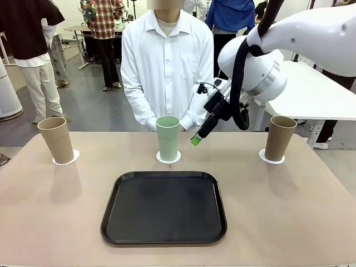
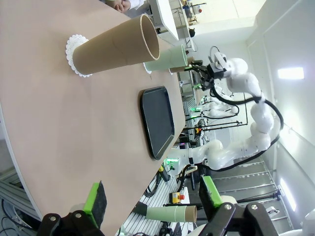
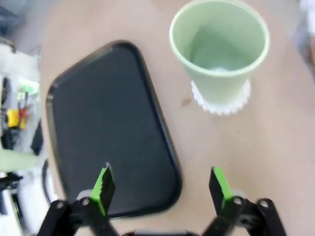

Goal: Place coasters on the table and set cups on them.
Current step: Take one Reusable plastic cup from the Flat Tray and place it on a coaster set by the human.

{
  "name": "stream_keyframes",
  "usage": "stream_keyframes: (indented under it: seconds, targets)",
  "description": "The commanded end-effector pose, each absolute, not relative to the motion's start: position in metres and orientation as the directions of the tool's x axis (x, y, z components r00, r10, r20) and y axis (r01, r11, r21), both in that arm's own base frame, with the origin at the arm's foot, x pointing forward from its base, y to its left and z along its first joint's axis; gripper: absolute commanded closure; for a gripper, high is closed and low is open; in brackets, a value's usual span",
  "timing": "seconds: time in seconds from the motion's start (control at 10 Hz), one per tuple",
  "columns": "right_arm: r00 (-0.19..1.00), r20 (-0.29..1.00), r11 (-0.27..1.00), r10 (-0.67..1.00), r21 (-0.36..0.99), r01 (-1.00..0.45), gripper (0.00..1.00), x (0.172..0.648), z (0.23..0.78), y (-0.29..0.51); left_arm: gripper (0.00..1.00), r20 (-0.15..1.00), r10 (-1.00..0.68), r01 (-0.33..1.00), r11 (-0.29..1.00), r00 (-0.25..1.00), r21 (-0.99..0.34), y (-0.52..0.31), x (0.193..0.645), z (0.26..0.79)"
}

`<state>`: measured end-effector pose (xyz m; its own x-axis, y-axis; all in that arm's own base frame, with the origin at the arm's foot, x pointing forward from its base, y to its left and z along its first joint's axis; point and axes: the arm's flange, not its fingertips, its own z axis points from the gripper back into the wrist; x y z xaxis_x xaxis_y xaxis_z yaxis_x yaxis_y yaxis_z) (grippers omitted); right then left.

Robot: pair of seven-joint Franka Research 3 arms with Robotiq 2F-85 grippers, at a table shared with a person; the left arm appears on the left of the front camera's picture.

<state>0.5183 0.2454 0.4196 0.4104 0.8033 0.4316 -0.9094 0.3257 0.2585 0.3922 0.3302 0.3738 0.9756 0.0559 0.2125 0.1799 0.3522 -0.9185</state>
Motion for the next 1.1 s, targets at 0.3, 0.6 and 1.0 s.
stream_keyframes:
  seconds: [0.3, 0.6, 1.0]
  targets:
    - [0.627, 0.091, 0.6, 0.774, 0.212, -0.772, 0.0, 0.475, 0.517, 0.317, 0.0, 0.219, 0.056, 0.187, 0.348, 0.974, -0.919, 0.33, 0.39, 0.377]
    - [0.686, 0.028, 0.669, 0.727, 0.193, -0.717, 0.0, 0.473, 0.524, 0.325, 0.0, 0.219, 0.056, 0.187, 0.348, 0.974, -0.919, 0.33, 0.39, 0.377]
    - [0.643, 0.079, 0.619, 0.762, 0.203, -0.759, 0.0, 0.456, 0.53, 0.324, 0.0, 0.219, 0.056, 0.187, 0.348, 0.974, -0.919, 0.33, 0.39, 0.377]
